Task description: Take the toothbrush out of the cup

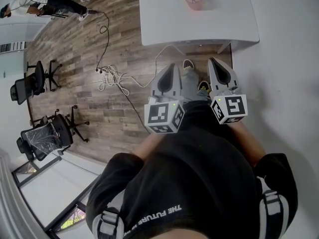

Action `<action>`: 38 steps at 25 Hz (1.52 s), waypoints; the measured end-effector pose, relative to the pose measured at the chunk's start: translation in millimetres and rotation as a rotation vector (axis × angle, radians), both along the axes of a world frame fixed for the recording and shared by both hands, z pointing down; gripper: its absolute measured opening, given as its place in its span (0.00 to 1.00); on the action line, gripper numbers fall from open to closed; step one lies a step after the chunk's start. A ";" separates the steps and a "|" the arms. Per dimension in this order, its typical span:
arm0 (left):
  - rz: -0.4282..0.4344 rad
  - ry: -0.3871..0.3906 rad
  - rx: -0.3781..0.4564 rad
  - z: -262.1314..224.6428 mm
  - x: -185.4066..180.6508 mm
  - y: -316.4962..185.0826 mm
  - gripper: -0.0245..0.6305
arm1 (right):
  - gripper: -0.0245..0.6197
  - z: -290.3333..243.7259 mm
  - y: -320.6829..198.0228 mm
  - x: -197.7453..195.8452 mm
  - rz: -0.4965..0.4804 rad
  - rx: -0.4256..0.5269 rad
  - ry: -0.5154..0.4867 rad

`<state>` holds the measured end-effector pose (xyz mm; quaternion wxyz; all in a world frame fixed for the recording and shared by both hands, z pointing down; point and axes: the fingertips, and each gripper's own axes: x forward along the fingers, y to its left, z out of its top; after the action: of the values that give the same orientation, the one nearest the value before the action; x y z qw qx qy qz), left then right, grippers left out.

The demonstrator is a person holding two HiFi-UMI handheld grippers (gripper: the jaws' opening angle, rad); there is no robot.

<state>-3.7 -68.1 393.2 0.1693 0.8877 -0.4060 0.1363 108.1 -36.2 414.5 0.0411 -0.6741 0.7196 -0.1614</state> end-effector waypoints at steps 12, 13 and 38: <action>0.028 -0.009 -0.042 18.2 6.8 -23.9 0.06 | 0.06 11.5 -26.8 3.7 0.011 -0.029 0.005; 0.026 -0.012 -0.046 18.8 5.7 -25.1 0.06 | 0.06 11.8 -28.6 2.5 0.008 -0.028 0.004; 0.054 -0.008 -0.071 27.0 33.6 -132.2 0.06 | 0.06 18.3 -131.3 26.2 0.029 -0.051 0.021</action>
<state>29.9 -200.2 420.3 0.1952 0.8913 -0.3773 0.1585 134.3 -167.5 432.9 0.0188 -0.6871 0.7057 -0.1719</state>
